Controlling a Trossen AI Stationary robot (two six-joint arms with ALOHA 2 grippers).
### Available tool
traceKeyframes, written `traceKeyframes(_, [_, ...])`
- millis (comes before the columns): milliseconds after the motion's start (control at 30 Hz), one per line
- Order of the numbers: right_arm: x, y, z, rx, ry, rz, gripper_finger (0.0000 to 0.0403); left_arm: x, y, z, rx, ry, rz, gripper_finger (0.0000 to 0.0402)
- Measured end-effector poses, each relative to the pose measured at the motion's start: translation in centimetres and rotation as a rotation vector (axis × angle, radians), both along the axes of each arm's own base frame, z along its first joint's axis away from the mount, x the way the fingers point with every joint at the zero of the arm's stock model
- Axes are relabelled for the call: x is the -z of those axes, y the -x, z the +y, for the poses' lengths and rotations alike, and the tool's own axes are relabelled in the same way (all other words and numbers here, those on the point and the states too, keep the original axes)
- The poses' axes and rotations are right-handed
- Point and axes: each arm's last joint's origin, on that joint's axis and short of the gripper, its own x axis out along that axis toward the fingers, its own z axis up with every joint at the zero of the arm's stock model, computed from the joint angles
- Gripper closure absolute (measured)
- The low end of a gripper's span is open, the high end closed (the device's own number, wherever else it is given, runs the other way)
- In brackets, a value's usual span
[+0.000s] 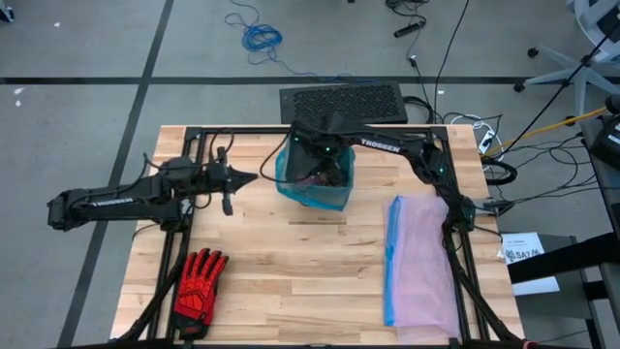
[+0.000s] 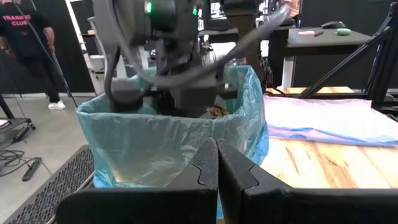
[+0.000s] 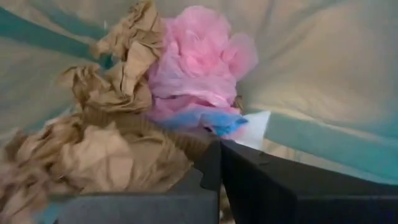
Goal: Place trash/remove bag and relplace
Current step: Remove the blue trash bag from the trash bin
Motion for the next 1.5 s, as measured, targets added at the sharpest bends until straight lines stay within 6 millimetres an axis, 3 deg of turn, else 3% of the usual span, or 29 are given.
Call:
traceKeyframes(300, [3.3,-0.3,-1.1,-0.004,-0.028,-0.016,0.0403,0.0,0.0,0.0,0.0,0.0,0.0,0.0402])
traceKeyframes(533, [4.8,-0.1,-1.2,-0.004,-0.055,-0.002,0.0403,0.0,0.0,0.0,0.0,0.0,-0.002,0.0402])
traceKeyframes(667, [4.4,-0.5,-0.5,-0.017,-0.043,-0.019,0.0403,0.0,0.0,0.0,0.0,0.0,-0.004,0.0402])
traceKeyframes(1000, [0.1,-1.1,0.2,-0.018,-0.012,-0.13,0.0403,0.0,0.0,0.0,0.0,0.001,-0.004,0.0402])
traceKeyframes(1500, [1.4,-2.5,0.0,-0.018,-0.054,-0.189,0.0403,0.0,0.0,0.0,0.0,0.001,-0.004,0.0402])
